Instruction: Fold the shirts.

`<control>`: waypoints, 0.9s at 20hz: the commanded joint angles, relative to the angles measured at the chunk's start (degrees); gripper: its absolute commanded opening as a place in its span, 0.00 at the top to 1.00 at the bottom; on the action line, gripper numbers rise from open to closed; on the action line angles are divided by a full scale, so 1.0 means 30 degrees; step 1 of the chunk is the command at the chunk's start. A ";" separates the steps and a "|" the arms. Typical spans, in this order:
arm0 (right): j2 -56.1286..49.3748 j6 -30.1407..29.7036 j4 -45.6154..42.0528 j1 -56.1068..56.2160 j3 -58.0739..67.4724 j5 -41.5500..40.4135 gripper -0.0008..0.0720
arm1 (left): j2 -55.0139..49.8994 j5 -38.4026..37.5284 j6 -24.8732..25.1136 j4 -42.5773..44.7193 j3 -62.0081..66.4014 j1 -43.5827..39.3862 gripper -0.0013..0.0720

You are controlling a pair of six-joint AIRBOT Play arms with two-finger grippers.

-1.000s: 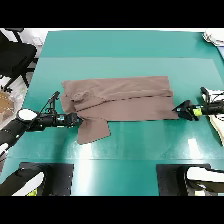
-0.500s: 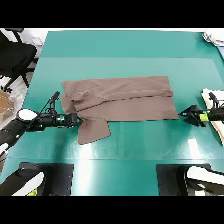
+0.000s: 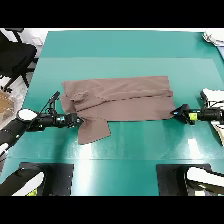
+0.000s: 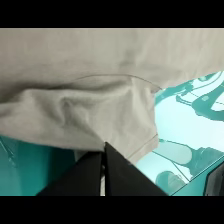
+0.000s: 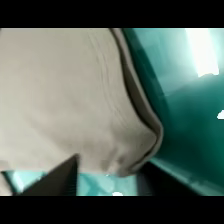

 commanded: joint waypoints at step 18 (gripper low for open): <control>1.1854 0.0998 -0.0634 0.0291 -0.0029 0.0809 0.96 | 0.5166 -0.2463 -0.1260 0.0656 0.3351 0.0015 0.96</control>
